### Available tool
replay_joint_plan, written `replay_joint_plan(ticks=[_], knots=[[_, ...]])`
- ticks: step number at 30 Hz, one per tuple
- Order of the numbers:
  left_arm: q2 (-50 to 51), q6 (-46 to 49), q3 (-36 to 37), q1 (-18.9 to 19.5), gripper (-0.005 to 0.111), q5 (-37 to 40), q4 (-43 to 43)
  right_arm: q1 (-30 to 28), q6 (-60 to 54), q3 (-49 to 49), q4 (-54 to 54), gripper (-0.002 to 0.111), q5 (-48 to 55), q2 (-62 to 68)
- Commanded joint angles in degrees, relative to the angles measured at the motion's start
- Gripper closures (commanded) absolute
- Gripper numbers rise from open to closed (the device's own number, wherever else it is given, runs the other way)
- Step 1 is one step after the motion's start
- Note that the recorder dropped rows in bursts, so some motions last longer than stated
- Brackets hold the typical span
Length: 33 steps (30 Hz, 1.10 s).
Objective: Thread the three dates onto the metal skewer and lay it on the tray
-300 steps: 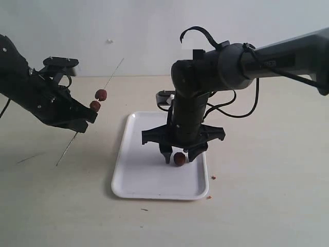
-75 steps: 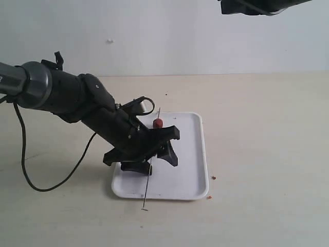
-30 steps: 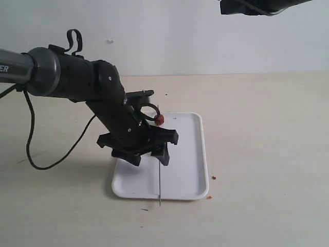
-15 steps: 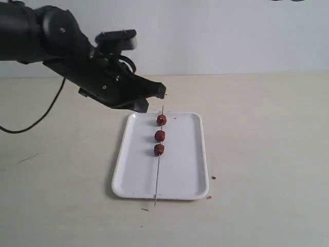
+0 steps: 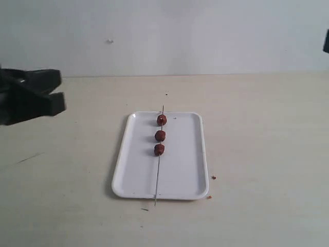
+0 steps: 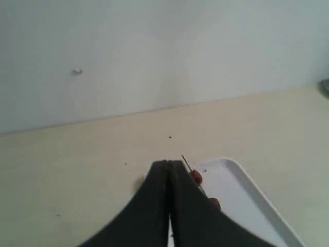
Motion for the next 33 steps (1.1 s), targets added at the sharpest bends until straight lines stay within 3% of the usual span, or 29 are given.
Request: replay_joint_plan(ticks=[1, 9, 16, 22, 33], knots=[[-13.5, 0.0, 11.8, 0.0, 0.106, -8.9, 1.9, 0.1, -0.6, 6.8, -0.2, 0.108, -3.0, -9.8], [-36.5, 0.0, 23.7, 0.0, 0.107, -9.5, 2.9, 0.1, 2.7, 9.8, 0.3, 0.108, -0.6, -24.6], [-51.5, 0.1, 27.6, 0.0, 0.107, -4.7, 3.2, 0.1, 12.0, 9.8, -0.4, 0.108, 0.6, -27.4], [-57.4, 0.2, 27.6, 0.0, 0.107, 4.7, 3.1, 0.1, 12.0, 9.8, -0.3, 0.108, 0.6, -27.4], [-58.2, 0.2, 27.6, 0.0, 0.107, 6.2, 3.1, 0.1, 11.9, 9.8, -0.2, 0.108, 0.6, -27.4]])
